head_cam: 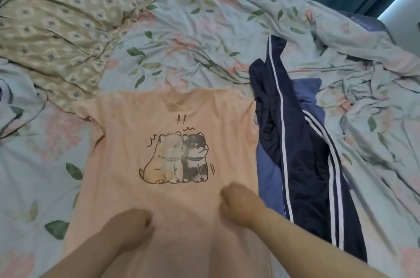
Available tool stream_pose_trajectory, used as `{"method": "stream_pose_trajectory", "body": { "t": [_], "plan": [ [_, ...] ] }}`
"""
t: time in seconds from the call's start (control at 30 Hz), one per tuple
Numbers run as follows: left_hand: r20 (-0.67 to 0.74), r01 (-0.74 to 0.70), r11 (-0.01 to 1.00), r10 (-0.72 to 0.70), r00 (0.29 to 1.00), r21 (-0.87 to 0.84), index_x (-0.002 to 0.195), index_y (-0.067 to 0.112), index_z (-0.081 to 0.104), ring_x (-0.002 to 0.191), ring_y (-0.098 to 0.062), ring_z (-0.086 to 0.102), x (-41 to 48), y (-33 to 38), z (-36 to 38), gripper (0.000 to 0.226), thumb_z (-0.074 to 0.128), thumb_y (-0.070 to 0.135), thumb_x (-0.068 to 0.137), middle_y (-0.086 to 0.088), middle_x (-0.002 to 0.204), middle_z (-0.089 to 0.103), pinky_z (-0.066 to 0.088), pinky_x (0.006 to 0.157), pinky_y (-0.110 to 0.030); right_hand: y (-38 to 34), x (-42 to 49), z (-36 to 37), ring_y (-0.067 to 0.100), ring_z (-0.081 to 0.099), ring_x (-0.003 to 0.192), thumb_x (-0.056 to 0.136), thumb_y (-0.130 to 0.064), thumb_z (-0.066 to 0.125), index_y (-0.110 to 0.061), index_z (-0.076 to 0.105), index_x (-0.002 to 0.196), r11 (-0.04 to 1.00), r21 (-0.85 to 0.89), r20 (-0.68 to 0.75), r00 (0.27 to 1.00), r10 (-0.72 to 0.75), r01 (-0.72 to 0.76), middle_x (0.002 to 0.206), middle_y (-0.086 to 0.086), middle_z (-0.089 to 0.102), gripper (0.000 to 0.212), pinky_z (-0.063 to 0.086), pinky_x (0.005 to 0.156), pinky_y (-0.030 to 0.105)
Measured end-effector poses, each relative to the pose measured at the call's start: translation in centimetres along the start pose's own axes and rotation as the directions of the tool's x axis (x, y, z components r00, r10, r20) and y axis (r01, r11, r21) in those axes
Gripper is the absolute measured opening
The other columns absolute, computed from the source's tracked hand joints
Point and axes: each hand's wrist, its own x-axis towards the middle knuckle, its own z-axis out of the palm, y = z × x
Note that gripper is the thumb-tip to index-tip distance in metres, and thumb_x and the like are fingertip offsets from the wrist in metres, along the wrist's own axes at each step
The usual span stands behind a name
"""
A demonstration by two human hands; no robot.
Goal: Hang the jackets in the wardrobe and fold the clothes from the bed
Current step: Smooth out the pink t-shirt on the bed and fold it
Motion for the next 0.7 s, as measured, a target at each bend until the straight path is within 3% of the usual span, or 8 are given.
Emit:
{"method": "stream_pose_trajectory", "body": {
  "t": [0.07, 0.1, 0.17, 0.23, 0.3, 0.37, 0.47, 0.7],
  "plan": [
    [-0.256, -0.041, 0.999, 0.04, 0.966, 0.001, 0.08, 0.024, 0.054, 0.092, -0.02, 0.058, 3.1, 1.3, -2.2, 0.022, 0.047, 0.043, 0.088, 0.003, 0.092, 0.056, 0.045, 0.074, -0.032, 1.6, 3.3, -1.0, 0.03, 0.037, 0.133, 0.094, -0.029, 0.042, -0.012, 0.045, 0.132, 0.998, -0.066, -0.33, 0.943, -0.036, 0.015, 0.142, 0.01, 0.04, 0.041, 0.033, 0.104, 0.036],
    [-0.416, -0.096, 0.995, 0.095, 0.904, 0.019, 0.084, 0.024, 0.058, 0.092, -0.024, 0.058, 4.5, 2.1, -2.8, 0.019, 0.055, 0.042, 0.084, 0.0, 0.093, 0.056, 0.045, 0.074, -0.034, 2.1, 4.5, -1.3, 0.029, 0.02, 0.146, 0.094, -0.037, 0.041, -0.013, 0.028, 0.148, 0.993, -0.119, -0.373, 0.927, -0.042, -0.003, 0.157, 0.01, 0.023, 0.06, 0.02, 0.118, 0.039],
    [-0.514, -0.132, 0.99, 0.137, 0.847, 0.047, 0.104, 0.015, 0.067, 0.101, -0.034, 0.061, 6.7, 3.8, -3.1, 0.044, 0.073, 0.043, 0.071, -0.009, 0.107, 0.063, 0.051, 0.084, -0.04, 3.6, 6.7, -0.3, 0.023, -0.013, 0.151, 0.092, -0.054, 0.032, -0.019, 0.0, 0.157, 0.986, -0.168, -0.416, 0.908, -0.05, -0.023, 0.164, 0.006, -0.008, 0.08, -0.009, 0.121, 0.042],
    [-0.566, -0.178, 0.981, 0.193, 0.802, 0.082, 0.133, 0.008, 0.058, 0.129, -0.041, 0.05, 9.0, 4.8, -3.4, 0.081, 0.074, 0.054, 0.068, -0.02, 0.138, 0.053, 0.041, 0.106, -0.049, 4.5, 8.2, 1.1, 0.015, -0.029, 0.145, 0.089, -0.064, 0.023, -0.022, -0.008, 0.156, 0.988, -0.154, -0.441, 0.896, -0.043, -0.029, 0.163, 0.004, -0.017, 0.085, -0.018, 0.119, 0.041],
    [-0.574, -0.197, 0.97, 0.242, 0.782, 0.141, 0.149, 0.008, 0.036, 0.145, -0.034, 0.024, 10.8, 5.8, -3.4, 0.094, 0.058, 0.063, 0.076, -0.016, 0.156, 0.028, 0.018, 0.12, -0.045, 5.0, 9.2, 1.9, 0.014, -0.027, 0.146, 0.088, -0.065, 0.025, -0.022, -0.003, 0.157, 0.987, -0.155, -0.472, 0.881, -0.042, -0.036, 0.164, 0.005, -0.011, 0.086, -0.015, 0.119, 0.041],
    [-0.565, -0.229, 0.958, 0.285, 0.774, 0.17, 0.152, 0.009, 0.026, 0.149, -0.03, 0.013, 12.9, 6.9, -3.5, 0.092, 0.043, 0.065, 0.081, -0.013, 0.16, 0.018, 0.008, 0.121, -0.043, 5.1, 9.6, 2.4, 0.019, -0.003, 0.151, 0.087, -0.061, 0.035, -0.017, 0.015, 0.157, 0.989, -0.147, -0.515, 0.856, -0.055, -0.025, 0.164, 0.009, 0.008, 0.085, -0.001, 0.12, 0.044],
    [-0.555, -0.261, 0.95, 0.313, 0.771, 0.173, 0.153, 0.01, 0.026, 0.15, -0.029, 0.014, 16.3, 9.1, -5.1, 0.081, 0.031, 0.056, 0.086, -0.013, 0.161, 0.017, 0.003, 0.122, -0.042, 5.6, 10.1, 2.9, 0.024, 0.018, 0.149, 0.085, -0.058, 0.044, -0.013, 0.027, 0.154, 0.99, -0.138, -0.578, 0.811, -0.092, 0.014, 0.161, 0.011, 0.023, 0.084, 0.012, 0.117, 0.047],
    [-0.567, -0.151, 0.982, 0.19, 0.801, 0.116, 0.149, 0.014, 0.038, 0.146, -0.03, 0.028, 21.1, 11.1, -6.1, 0.069, 0.033, 0.047, 0.089, -0.016, 0.156, 0.032, 0.01, 0.12, -0.045, 6.6, 10.8, 3.7, 0.027, 0.012, 0.151, 0.084, -0.06, 0.048, -0.011, 0.027, 0.154, 0.985, -0.15, -0.621, 0.767, -0.164, 0.09, 0.162, 0.012, 0.021, 0.088, 0.016, 0.117, 0.05]
  ]
}}
